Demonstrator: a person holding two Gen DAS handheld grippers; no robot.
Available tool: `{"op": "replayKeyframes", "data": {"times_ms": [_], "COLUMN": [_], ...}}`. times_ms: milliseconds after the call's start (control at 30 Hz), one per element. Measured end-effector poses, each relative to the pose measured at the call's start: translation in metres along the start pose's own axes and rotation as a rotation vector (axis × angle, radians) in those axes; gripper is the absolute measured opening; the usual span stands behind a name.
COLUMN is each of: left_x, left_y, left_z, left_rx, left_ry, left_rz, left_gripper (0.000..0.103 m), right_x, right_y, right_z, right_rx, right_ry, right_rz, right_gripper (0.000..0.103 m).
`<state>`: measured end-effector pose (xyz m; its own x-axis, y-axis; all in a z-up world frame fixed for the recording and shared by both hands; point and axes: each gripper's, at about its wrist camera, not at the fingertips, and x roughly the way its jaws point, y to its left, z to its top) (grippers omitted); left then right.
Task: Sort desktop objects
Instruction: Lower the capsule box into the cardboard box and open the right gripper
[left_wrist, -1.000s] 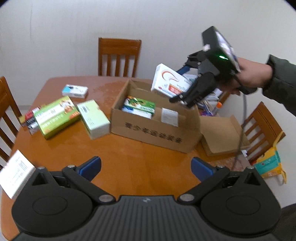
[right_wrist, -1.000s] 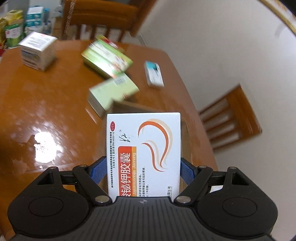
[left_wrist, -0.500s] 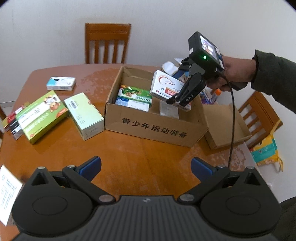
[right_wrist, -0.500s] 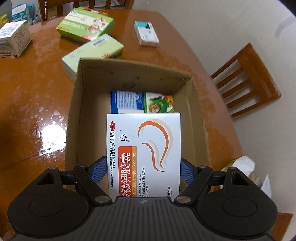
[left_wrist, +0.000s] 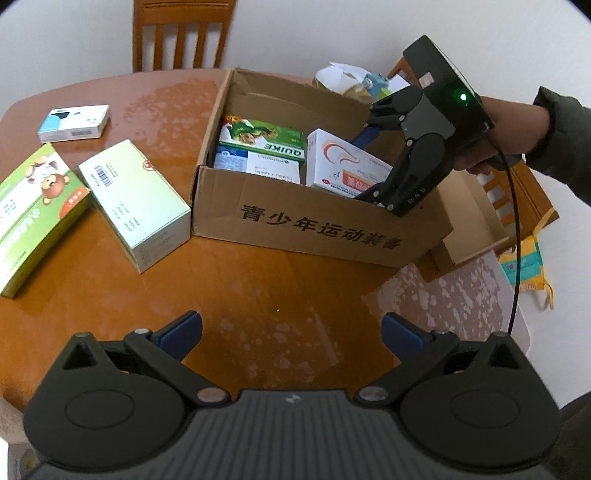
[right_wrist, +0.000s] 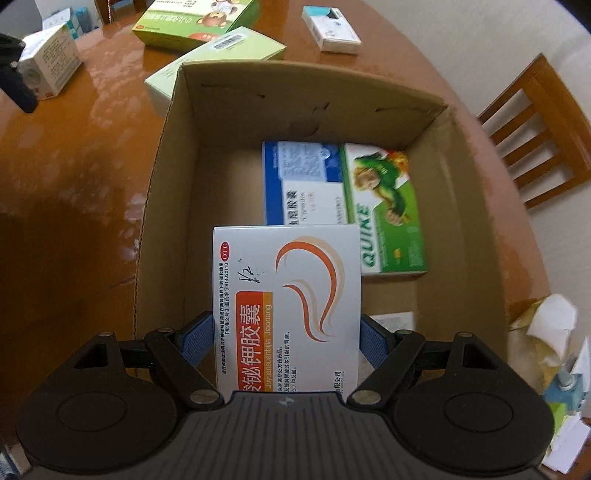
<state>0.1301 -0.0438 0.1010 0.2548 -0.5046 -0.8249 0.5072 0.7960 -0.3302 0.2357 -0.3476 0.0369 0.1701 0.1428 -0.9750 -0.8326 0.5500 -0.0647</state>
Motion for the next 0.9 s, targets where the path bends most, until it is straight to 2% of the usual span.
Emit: {"op": "replayKeyframes", "data": {"times_ms": [167, 267, 367, 467, 600, 900], "left_x": [0.013, 0.018, 0.019, 0.019, 0.021, 0.020], "left_y": [0.006, 0.009, 0.010, 0.011, 0.010, 0.007], "left_z": [0.000, 0.000, 0.000, -0.001, -0.004, -0.005], "left_rx": [0.024, 0.018, 0.013, 0.013, 0.011, 0.008], "left_ry": [0.034, 0.041, 0.041, 0.041, 0.046, 0.044], "left_rz": [0.000, -0.005, -0.005, -0.005, -0.005, 0.002], "left_gripper": [0.103, 0.103, 0.103, 0.103, 0.103, 0.103], "right_x": [-0.003, -0.012, -0.023, -0.027, -0.025, 0.006], "right_y": [-0.008, -0.017, -0.026, -0.030, -0.035, -0.015], "right_z": [-0.002, -0.005, -0.011, -0.018, -0.016, 0.000], "right_rx": [0.029, 0.100, 0.145, 0.135, 0.155, 0.127], "right_ry": [0.002, -0.025, -0.015, -0.001, -0.002, 0.008], "right_rz": [-0.010, 0.010, -0.013, -0.065, -0.070, 0.058], "right_gripper": [0.085, 0.085, 0.085, 0.085, 0.085, 0.084]}}
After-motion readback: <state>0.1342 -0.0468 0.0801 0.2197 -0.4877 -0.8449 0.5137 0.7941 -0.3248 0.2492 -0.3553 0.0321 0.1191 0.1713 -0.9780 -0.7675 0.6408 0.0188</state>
